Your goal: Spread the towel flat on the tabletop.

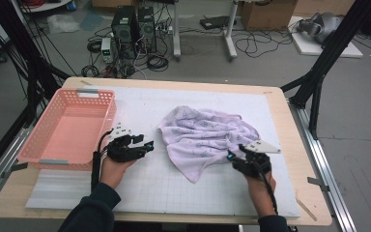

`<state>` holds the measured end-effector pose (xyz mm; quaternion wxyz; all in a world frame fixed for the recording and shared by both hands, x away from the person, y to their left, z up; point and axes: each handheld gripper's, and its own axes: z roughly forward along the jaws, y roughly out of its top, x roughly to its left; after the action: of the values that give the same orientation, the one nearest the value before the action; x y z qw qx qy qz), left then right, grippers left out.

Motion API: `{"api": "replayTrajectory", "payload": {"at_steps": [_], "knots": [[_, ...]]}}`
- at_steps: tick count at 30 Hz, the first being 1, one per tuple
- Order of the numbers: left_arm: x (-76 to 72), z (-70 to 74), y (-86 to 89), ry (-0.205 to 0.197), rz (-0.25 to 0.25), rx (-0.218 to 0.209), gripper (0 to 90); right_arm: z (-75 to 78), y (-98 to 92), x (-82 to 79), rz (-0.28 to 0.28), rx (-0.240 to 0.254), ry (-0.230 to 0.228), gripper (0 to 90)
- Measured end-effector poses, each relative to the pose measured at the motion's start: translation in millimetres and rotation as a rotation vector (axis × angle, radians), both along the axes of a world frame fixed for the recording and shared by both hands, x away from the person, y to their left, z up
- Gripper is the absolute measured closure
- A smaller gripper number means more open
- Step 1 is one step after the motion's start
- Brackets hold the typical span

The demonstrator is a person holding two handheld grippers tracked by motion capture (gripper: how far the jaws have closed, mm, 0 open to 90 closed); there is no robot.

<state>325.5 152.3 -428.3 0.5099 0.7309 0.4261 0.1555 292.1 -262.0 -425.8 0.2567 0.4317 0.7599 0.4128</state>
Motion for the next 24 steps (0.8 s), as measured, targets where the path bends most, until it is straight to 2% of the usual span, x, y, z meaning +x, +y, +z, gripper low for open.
{"api": "replayTrajectory", "payload": {"at_steps": [2, 5, 7, 10, 12, 14, 15, 16, 17, 20, 24], "knots": [[-6.8, -1.6, 2.5, 0.005, 0.015, -0.009, 45.7, -1.5, 19.0, -8.2, 0.084, 0.006, 0.007, 49.3], [-16.0, -4.3, 4.4, 0.009, 0.030, -0.011, 45.8, -4.0, 49.0, -19.6, 0.233, 0.042, 0.013, 51.6], [-21.0, -5.1, 5.0, 0.012, 0.036, -0.008, 45.8, -9.0, 65.6, -21.6, 0.315, 0.033, 0.043, 53.5], [-25.1, -4.6, 6.8, 0.014, 0.043, -0.007, 45.9, -19.9, 84.5, -20.2, 0.377, 0.001, 0.108, 57.7], [-25.3, -4.3, 8.1, 0.017, 0.045, -0.007, 45.9, -25.8, 92.4, -18.8, 0.385, -0.066, 0.129, 59.2], [-23.8, -4.7, 8.5, 0.022, 0.044, -0.005, 45.9, -25.2, 91.6, -17.9, 0.397, -0.072, 0.123, 63.6], [-22.9, -4.9, 8.0, 0.026, 0.041, -0.005, 45.9, -25.2, 89.3, -17.4, 0.404, -0.065, 0.129, 69.8], [-21.7, -5.3, 7.3, 0.026, 0.039, -0.002, 45.9, -24.6, 87.1, -17.9, 0.421, -0.065, 0.132, 81.0], [-20.5, -5.8, 6.3, 0.028, 0.035, -0.003, 45.9, -23.9, 84.4, -18.9, 0.436, -0.078, 0.131, 86.3], [-17.6, -7.2, 2.9, 0.036, 0.026, -0.003, 45.9, -21.4, 70.0, -21.3, 0.452, -0.088, 0.150, 87.9], [-18.0, -8.0, -1.0, 0.013, 0.028, -0.009, 47.0, -20.2, 36.2, -28.0, 0.407, -0.085, 0.165, 87.9]]}}
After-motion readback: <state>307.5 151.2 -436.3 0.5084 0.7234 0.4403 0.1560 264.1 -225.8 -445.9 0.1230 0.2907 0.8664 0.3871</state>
